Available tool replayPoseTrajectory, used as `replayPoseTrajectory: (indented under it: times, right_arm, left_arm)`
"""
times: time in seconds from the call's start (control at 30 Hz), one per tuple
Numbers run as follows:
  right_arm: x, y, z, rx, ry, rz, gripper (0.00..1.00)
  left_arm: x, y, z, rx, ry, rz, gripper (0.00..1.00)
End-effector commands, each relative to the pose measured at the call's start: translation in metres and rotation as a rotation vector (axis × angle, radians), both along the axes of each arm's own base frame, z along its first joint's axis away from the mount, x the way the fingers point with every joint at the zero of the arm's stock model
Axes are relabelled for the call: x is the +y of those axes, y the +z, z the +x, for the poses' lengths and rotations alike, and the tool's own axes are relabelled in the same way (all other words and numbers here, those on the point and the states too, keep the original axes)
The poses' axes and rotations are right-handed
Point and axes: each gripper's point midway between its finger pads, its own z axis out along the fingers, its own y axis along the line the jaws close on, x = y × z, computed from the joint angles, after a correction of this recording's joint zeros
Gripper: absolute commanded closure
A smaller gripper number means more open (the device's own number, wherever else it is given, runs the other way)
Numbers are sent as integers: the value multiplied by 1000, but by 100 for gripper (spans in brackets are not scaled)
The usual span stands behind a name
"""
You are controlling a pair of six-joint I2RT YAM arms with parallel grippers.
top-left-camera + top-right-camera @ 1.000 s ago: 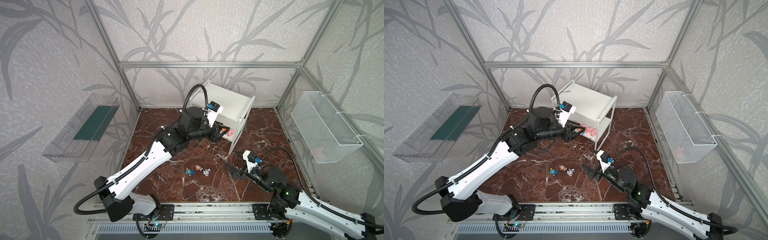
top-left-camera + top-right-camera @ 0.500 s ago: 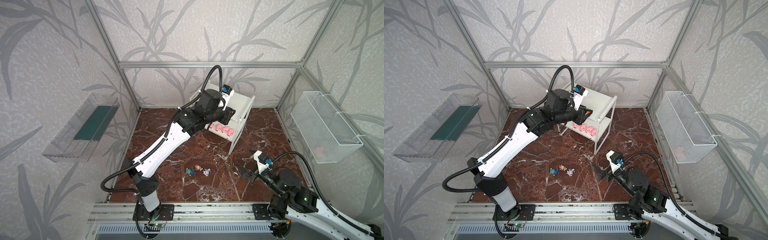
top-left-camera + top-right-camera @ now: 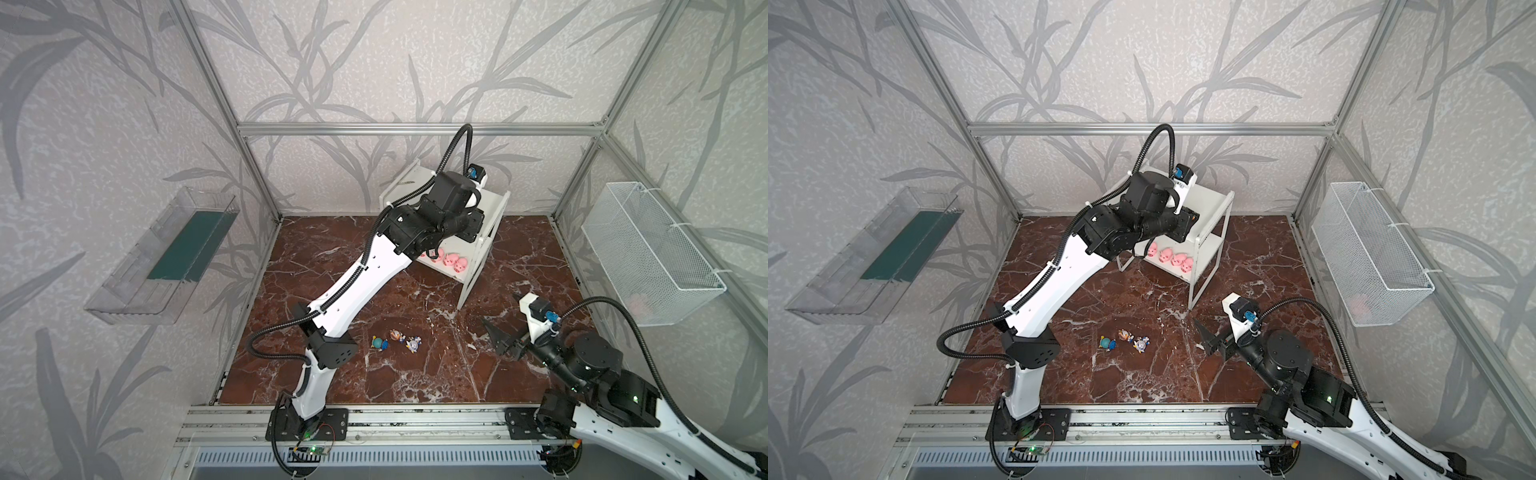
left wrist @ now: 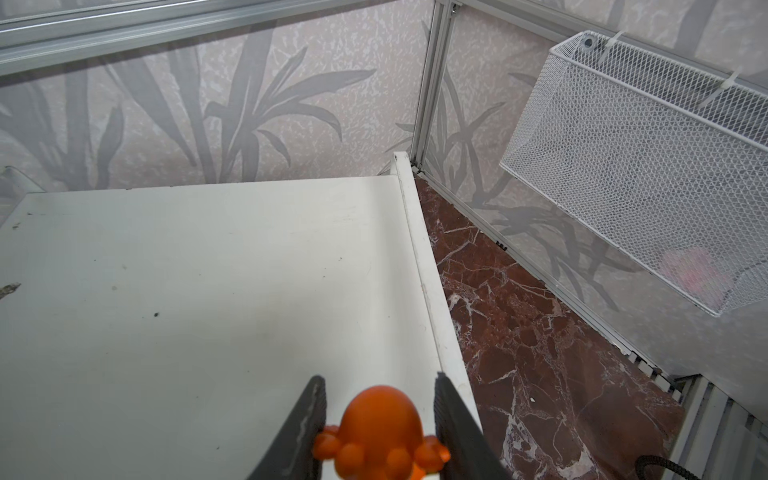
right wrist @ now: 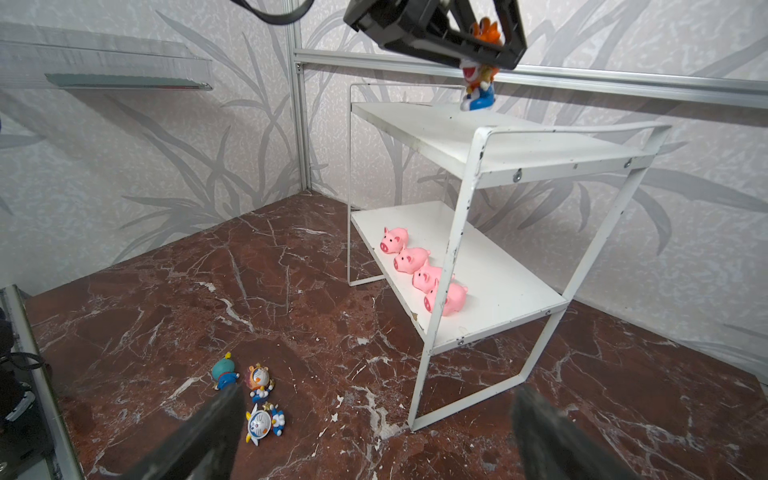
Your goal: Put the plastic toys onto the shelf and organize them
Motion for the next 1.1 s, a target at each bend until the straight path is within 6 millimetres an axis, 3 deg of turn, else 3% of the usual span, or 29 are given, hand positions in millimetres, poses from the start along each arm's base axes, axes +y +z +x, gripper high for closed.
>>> replayPoseTrajectory:
  times: [0.0,1.07]
  right_arm:
    - [-9,0,-1,14,-25,-38,1]
    - [-10,-6,-5,18,-8,-23,1]
  left_arm:
    - [3,-2,-2,-17,28,50,67]
    - [-15,-26,11,-7,49,69,66]
